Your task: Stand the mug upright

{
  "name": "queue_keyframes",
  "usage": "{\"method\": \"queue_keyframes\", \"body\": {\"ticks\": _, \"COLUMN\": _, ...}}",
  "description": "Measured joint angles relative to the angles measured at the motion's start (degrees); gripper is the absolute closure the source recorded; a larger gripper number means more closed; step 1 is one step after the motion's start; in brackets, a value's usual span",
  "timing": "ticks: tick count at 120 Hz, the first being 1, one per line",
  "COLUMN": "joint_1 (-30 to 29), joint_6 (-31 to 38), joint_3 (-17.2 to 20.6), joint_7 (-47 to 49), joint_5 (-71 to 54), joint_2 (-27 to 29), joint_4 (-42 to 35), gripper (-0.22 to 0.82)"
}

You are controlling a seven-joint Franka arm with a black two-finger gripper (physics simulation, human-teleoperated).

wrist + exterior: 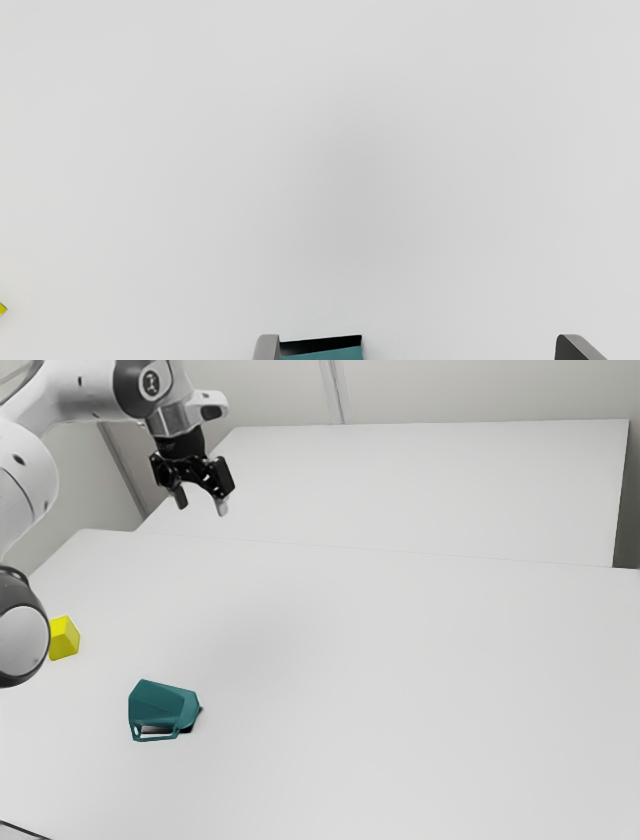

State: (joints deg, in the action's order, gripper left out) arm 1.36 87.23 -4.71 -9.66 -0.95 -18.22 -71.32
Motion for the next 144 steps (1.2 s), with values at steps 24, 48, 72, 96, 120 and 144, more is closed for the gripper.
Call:
{"method": "queue_keyframes", "body": {"ticks": 24, "joint_1": 0.7, "joint_6": 1.4, "joint_3": 0.3, "joint_7": 0.1, "joint_5": 0.0, "joint_2": 0.2, "joint_4": 0.2, "gripper": 0.00}}
{"method": "queue_keyframes", "body": {"ticks": 48, "joint_1": -0.1, "joint_6": 1.9, "joint_3": -0.3, "joint_7": 0.0, "joint_5": 0.1, "joint_2": 3.8, "joint_4": -4.8, "gripper": 0.00}}
{"method": "queue_keyframes", "body": {"ticks": 72, "joint_1": 1.0, "joint_6": 3.5, "joint_3": -3.5, "joint_7": 0.0, "joint_5": 1.6, "joint_2": 18.6, "joint_4": -27.4, "gripper": 0.00}}
{"method": "queue_keyframes", "body": {"ticks": 96, "joint_1": 2.7, "joint_6": 4.9, "joint_3": -15.9, "joint_7": -1.5, "joint_5": 6.5, "joint_2": 29.1, "joint_4": -43.3, "gripper": 0.00}}
{"method": "queue_keyframes", "body": {"ticks": 120, "joint_1": 3.3, "joint_6": 7.3, "joint_3": -24.4, "joint_7": -4.7, "joint_5": 7.7, "joint_2": 35.2, "joint_4": -53.5, "gripper": 0.00}}
{"method": "queue_keyframes", "body": {"ticks": 144, "joint_1": 3.8, "joint_6": 11.7, "joint_3": -27.9, "joint_7": -8.5, "joint_5": 7.9, "joint_2": 35.2, "joint_4": -59.5, "gripper": 0.00}}
